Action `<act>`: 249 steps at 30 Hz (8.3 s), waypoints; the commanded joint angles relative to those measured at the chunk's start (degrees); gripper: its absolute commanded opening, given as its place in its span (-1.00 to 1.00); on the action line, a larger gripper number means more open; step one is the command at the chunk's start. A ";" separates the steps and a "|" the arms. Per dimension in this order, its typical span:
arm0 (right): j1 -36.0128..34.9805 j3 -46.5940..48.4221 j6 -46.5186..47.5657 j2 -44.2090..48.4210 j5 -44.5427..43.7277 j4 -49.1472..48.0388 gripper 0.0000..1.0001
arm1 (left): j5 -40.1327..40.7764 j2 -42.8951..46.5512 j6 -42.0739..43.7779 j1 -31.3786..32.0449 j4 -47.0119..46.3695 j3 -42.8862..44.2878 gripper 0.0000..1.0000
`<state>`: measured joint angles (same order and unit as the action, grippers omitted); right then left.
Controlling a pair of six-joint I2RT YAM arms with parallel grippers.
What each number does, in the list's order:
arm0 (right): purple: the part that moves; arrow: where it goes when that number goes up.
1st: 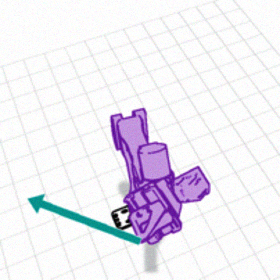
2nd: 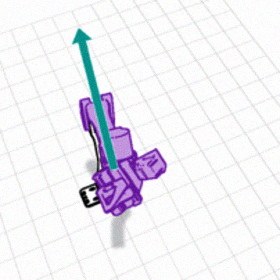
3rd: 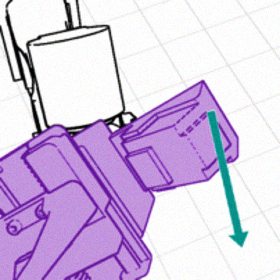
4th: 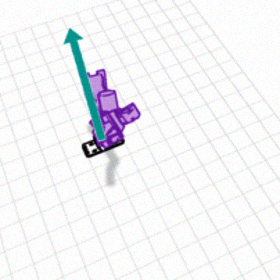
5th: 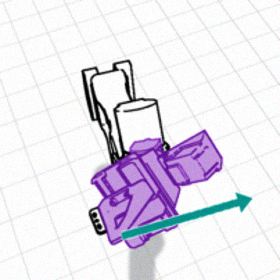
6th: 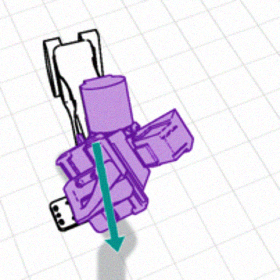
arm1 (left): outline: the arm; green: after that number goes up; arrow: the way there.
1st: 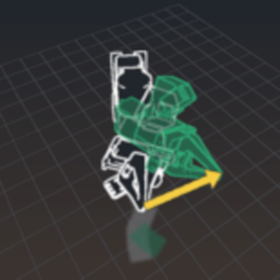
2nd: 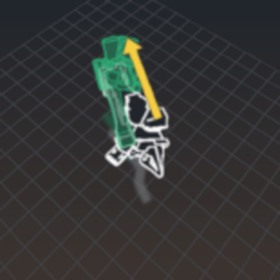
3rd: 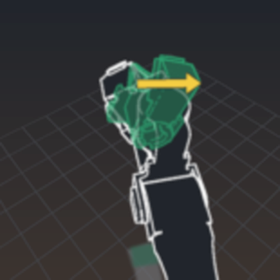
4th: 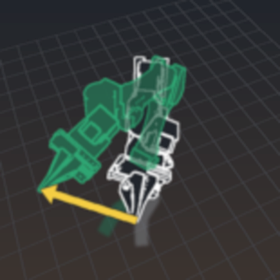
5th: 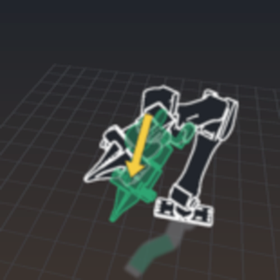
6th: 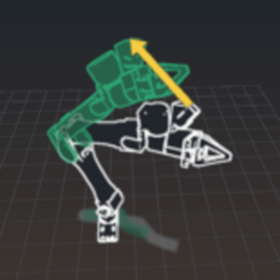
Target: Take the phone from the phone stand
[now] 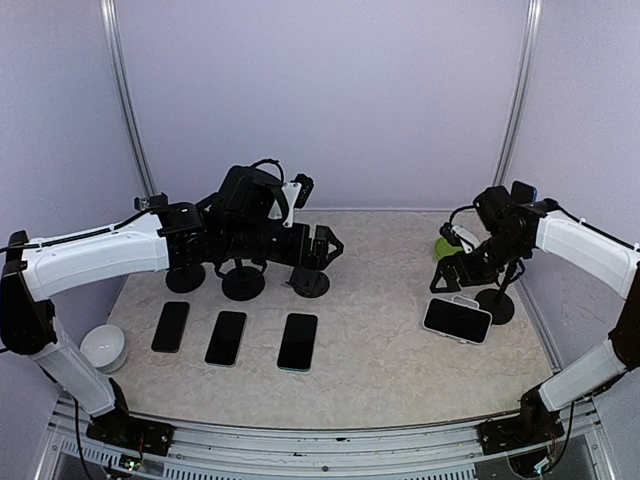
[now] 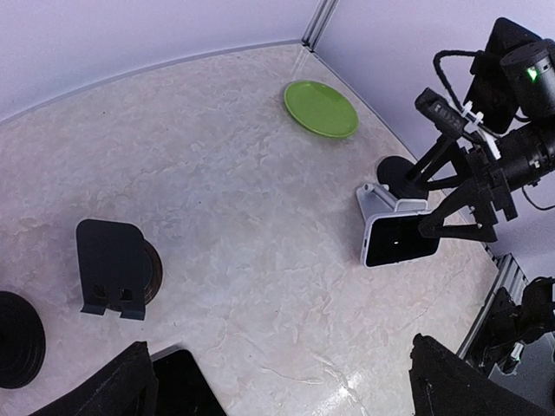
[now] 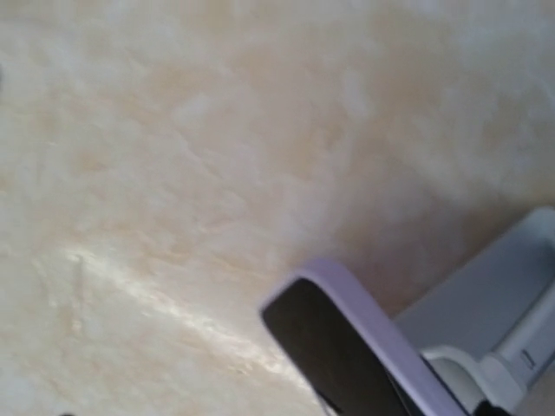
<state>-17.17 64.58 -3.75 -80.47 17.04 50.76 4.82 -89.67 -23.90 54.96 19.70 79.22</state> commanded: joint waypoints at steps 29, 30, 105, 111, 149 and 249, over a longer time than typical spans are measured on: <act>7.63 45.68 -16.43 7.26 -21.27 17.39 1.00 | -3.47 -5.73 1.97 -0.18 -2.65 6.36 0.98; 8.88 44.50 -16.95 7.66 -19.44 18.03 1.00 | -3.50 -5.77 1.93 -0.22 -2.92 6.45 0.98; 16.55 29.43 -4.49 6.47 -18.90 10.05 -1.00 | -7.31 -8.37 3.56 -3.72 -3.33 8.93 0.98; 16.55 30.20 -4.16 6.20 -18.59 6.62 -1.00 | -7.05 -8.15 4.08 -3.85 -2.65 9.14 0.98; 2.94 45.84 -8.83 -6.53 -10.53 -2.66 -1.00 | -5.15 -4.22 3.64 -4.03 -3.56 7.32 0.98; -19.20 14.15 -29.95 5.48 8.89 -18.58 0.10 | 1.71 -15.32 14.71 4.20 -14.74 10.60 -0.05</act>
<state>-36.36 82.28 -31.57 -78.59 22.94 38.11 3.86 -107.70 -8.62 59.27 7.88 92.16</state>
